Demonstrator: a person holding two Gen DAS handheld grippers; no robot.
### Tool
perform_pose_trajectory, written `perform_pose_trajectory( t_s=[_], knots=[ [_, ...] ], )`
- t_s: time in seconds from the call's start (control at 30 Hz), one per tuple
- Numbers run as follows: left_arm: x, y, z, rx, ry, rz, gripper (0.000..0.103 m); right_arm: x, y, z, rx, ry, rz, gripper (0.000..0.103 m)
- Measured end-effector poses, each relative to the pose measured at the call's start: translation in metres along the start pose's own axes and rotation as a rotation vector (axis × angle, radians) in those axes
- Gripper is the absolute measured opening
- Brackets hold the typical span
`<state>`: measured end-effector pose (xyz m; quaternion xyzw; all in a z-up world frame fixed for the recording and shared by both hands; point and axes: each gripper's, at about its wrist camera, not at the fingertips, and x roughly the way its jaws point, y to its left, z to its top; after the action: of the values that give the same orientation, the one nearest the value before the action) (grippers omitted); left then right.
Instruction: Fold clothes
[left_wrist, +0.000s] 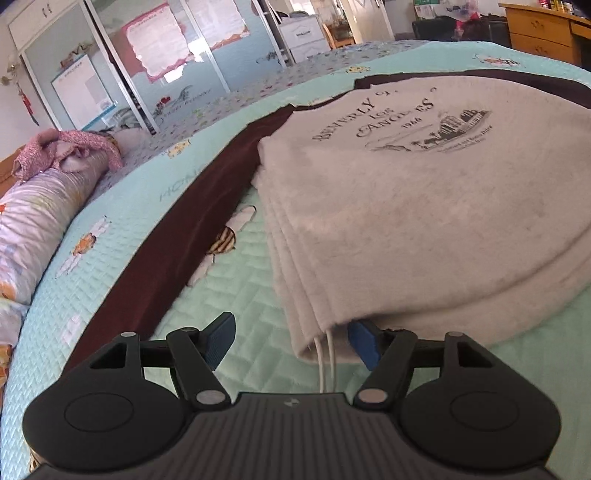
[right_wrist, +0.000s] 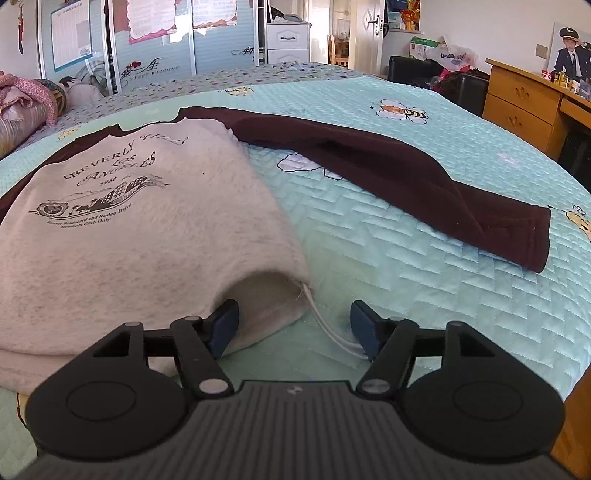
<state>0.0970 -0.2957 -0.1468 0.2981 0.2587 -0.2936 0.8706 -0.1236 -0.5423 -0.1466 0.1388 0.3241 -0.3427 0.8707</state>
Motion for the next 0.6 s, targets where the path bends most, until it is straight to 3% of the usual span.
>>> perform_pose_trajectory(
  t_s=[0.2, 0.33, 0.4, 0.47, 0.5, 0.53, 0.6],
  knots=[
    [0.005, 0.007, -0.005, -0.082, -0.017, 0.017, 0.069, 0.002, -0.001, 0.000, 0.011, -0.004, 0.002, 0.069],
    [0.007, 0.012, -0.005, -0.147, -0.006, -0.056, 0.028, 0.006, 0.001, 0.000, 0.017, -0.017, -0.004, 0.071],
    [0.003, 0.006, -0.004, -0.131, -0.011, -0.057, 0.017, 0.009, 0.003, 0.001, 0.015, -0.028, -0.003, 0.070],
    [-0.001, 0.005, -0.005, -0.134, -0.015, -0.054, 0.013, 0.008, 0.002, 0.001, 0.011, -0.037, 0.034, 0.040],
    [-0.003, 0.008, -0.006, -0.148, -0.013, -0.057, 0.011, 0.005, 0.000, 0.002, 0.016, -0.040, 0.037, 0.012],
    [-0.005, 0.012, -0.007, -0.163, -0.011, -0.062, 0.010, 0.003, -0.002, 0.004, 0.023, -0.042, 0.038, 0.005],
    [-0.014, 0.021, -0.009, -0.180, -0.019, -0.067, 0.008, -0.003, -0.007, 0.008, 0.036, -0.048, 0.039, 0.004]
  ],
)
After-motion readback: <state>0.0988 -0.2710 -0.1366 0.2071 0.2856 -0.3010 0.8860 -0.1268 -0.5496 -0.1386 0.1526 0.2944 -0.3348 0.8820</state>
